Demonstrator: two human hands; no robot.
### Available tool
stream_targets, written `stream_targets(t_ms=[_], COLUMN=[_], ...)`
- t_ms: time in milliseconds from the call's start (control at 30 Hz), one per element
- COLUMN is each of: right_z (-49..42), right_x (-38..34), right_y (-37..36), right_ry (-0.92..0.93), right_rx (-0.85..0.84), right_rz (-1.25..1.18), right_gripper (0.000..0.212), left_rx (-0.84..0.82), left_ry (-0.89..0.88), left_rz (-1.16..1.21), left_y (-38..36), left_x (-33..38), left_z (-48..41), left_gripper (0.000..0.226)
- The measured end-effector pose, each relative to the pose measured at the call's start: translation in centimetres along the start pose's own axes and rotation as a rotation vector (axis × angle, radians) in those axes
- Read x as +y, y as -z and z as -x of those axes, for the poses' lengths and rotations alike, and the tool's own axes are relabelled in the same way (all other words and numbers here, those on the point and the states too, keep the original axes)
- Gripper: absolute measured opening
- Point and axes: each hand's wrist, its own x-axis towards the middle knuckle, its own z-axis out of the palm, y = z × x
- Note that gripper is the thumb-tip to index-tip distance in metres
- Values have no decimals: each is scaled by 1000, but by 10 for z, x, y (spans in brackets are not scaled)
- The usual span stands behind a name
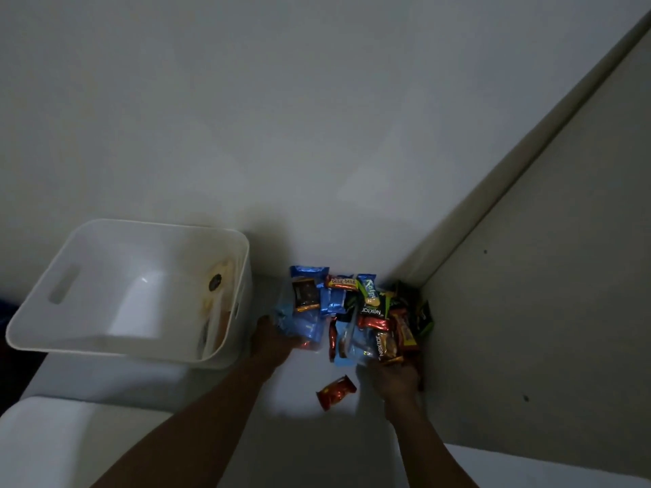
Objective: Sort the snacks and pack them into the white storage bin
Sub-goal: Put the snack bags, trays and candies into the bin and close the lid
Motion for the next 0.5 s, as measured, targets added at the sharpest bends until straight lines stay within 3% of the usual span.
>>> stream_targets(t_ms=[100,200,300,367,500], right_z=[3,9,21,27,29], right_x=[-1,0,-7,-11,-12], right_y=[-8,-15,-21,-21,-17], right_ry=[47,166,219,228,316], right_rx=[54,182,207,178,128], right_rz=[-28,14,104,116,156], right_gripper=[38,47,60,57,38], left_rx=[60,186,262,292,177], left_ry=[-47,-141,-292,-385,-570], left_rz=[61,42,-33,-156,-291], left_y=[-3,-6,-9,-10,1], left_x=[3,10,16,20,18], left_z=[10,18,23,26,17], left_gripper=[44,41,41,43,11])
